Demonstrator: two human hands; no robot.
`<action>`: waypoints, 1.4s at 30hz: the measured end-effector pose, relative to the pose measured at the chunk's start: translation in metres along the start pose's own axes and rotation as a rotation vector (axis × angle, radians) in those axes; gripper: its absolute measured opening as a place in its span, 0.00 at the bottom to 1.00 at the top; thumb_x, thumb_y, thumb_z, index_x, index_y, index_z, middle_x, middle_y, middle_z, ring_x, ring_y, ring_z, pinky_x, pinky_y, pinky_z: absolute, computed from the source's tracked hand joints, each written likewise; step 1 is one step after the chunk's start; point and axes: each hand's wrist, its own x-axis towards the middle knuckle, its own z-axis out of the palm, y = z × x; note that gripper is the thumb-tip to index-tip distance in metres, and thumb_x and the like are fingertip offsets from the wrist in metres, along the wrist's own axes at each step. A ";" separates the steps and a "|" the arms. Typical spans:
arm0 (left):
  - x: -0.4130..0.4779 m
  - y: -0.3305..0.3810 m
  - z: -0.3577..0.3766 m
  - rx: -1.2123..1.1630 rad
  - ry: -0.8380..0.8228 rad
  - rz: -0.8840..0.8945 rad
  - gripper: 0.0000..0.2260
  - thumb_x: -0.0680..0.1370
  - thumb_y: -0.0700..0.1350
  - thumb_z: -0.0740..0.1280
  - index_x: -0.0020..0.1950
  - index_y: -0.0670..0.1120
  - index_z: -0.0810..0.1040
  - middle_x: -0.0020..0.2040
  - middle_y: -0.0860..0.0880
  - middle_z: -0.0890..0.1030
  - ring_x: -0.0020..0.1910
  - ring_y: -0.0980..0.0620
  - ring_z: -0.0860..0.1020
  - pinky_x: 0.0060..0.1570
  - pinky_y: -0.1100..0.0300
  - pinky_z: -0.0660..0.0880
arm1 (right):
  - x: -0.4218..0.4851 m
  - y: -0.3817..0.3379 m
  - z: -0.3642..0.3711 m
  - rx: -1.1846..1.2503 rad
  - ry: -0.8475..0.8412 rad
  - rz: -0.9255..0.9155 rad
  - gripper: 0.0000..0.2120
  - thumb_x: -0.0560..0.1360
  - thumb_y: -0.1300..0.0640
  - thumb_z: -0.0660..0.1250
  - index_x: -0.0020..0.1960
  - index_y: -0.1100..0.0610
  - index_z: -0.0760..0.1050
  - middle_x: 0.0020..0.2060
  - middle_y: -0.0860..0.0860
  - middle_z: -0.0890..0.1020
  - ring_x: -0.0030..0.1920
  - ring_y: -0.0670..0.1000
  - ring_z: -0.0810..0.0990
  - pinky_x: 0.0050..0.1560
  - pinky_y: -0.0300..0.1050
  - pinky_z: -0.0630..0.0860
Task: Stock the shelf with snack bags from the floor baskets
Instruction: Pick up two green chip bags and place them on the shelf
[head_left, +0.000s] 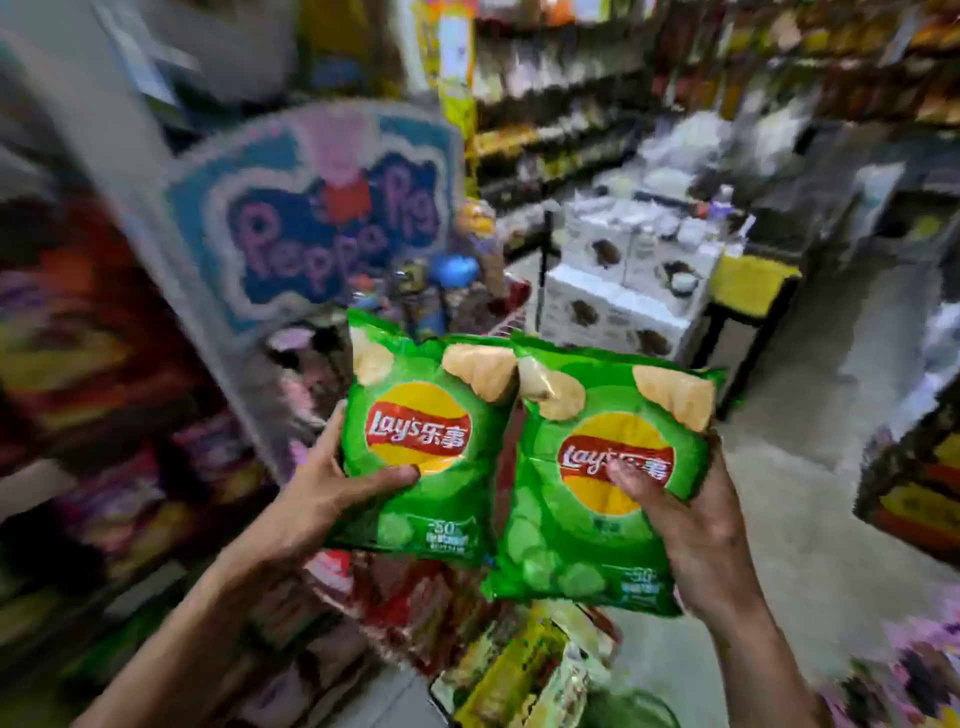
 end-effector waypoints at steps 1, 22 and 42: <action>-0.018 0.018 -0.017 -0.009 0.052 0.028 0.36 0.53 0.52 0.85 0.60 0.58 0.78 0.55 0.43 0.85 0.50 0.46 0.83 0.51 0.48 0.81 | -0.001 -0.013 0.021 0.016 -0.047 -0.018 0.39 0.56 0.39 0.82 0.63 0.46 0.75 0.56 0.53 0.84 0.55 0.58 0.84 0.58 0.65 0.78; -0.656 0.255 -0.371 0.224 1.093 0.463 0.43 0.48 0.55 0.85 0.61 0.55 0.75 0.49 0.46 0.86 0.44 0.48 0.85 0.39 0.54 0.82 | -0.410 -0.193 0.529 0.433 -1.036 -0.275 0.32 0.57 0.43 0.81 0.59 0.40 0.76 0.52 0.48 0.86 0.51 0.50 0.85 0.51 0.49 0.82; -0.707 0.365 -0.773 0.350 1.096 0.437 0.22 0.72 0.36 0.74 0.60 0.52 0.72 0.53 0.43 0.83 0.49 0.47 0.84 0.48 0.49 0.82 | -0.559 -0.227 0.856 0.530 -1.118 -0.355 0.26 0.64 0.52 0.75 0.60 0.40 0.73 0.53 0.41 0.84 0.51 0.44 0.85 0.45 0.41 0.83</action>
